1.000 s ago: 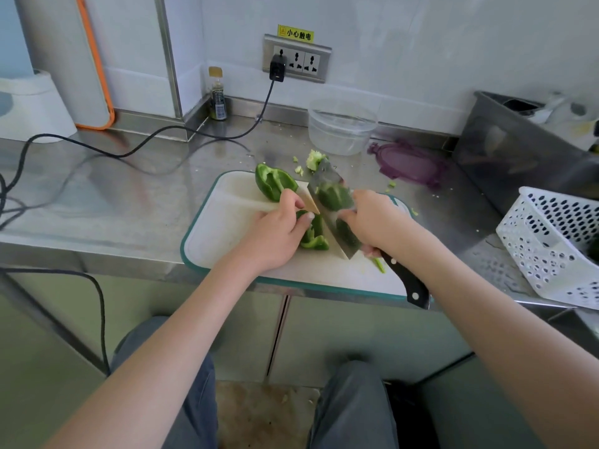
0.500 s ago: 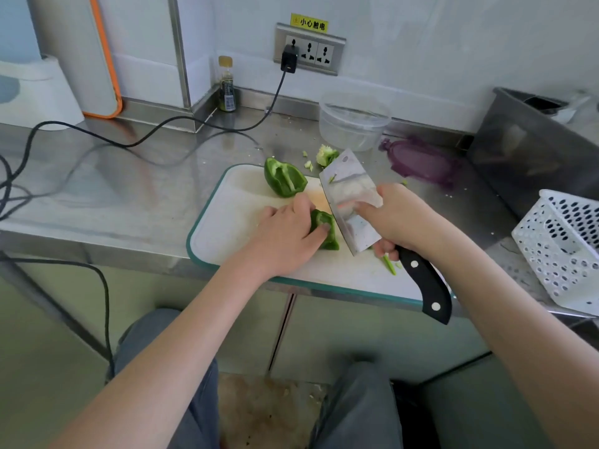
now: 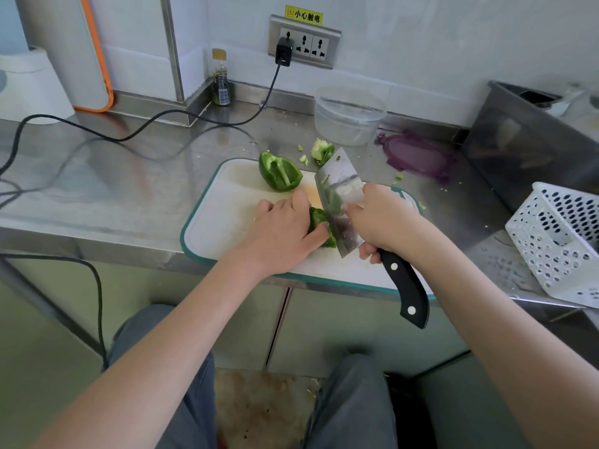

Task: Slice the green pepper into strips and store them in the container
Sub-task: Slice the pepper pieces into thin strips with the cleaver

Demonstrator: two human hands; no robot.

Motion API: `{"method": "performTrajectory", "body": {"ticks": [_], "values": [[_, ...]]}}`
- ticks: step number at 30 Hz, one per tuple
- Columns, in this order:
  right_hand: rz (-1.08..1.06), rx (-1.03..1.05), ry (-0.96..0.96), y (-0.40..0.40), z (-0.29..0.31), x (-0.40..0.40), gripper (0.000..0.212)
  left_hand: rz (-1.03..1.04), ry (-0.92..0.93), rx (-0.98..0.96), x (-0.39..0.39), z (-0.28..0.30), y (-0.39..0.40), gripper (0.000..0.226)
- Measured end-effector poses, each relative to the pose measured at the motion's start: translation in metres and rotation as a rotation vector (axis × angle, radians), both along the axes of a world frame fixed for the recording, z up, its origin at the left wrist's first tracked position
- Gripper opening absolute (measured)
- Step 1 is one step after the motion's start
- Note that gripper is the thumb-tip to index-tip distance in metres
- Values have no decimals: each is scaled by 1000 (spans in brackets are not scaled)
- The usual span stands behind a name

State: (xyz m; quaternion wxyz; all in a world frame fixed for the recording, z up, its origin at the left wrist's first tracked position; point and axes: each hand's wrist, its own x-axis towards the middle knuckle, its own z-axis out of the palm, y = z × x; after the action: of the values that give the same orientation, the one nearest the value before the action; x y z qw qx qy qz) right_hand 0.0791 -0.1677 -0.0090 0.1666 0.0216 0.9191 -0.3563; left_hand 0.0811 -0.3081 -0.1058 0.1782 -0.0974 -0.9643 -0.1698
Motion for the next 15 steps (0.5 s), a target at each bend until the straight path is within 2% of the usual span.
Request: {"method": "performTrajectory", "body": {"ticks": [3, 9, 15], "values": [[24, 44, 20, 0, 2, -2, 30, 8, -19, 14, -1, 0, 0, 61], [84, 109, 40, 2, 8, -9, 12, 17, -46, 13, -2, 0, 1, 63], [65, 119, 21, 1, 7, -10, 12, 22, -33, -10, -3, -2, 0, 66]]}}
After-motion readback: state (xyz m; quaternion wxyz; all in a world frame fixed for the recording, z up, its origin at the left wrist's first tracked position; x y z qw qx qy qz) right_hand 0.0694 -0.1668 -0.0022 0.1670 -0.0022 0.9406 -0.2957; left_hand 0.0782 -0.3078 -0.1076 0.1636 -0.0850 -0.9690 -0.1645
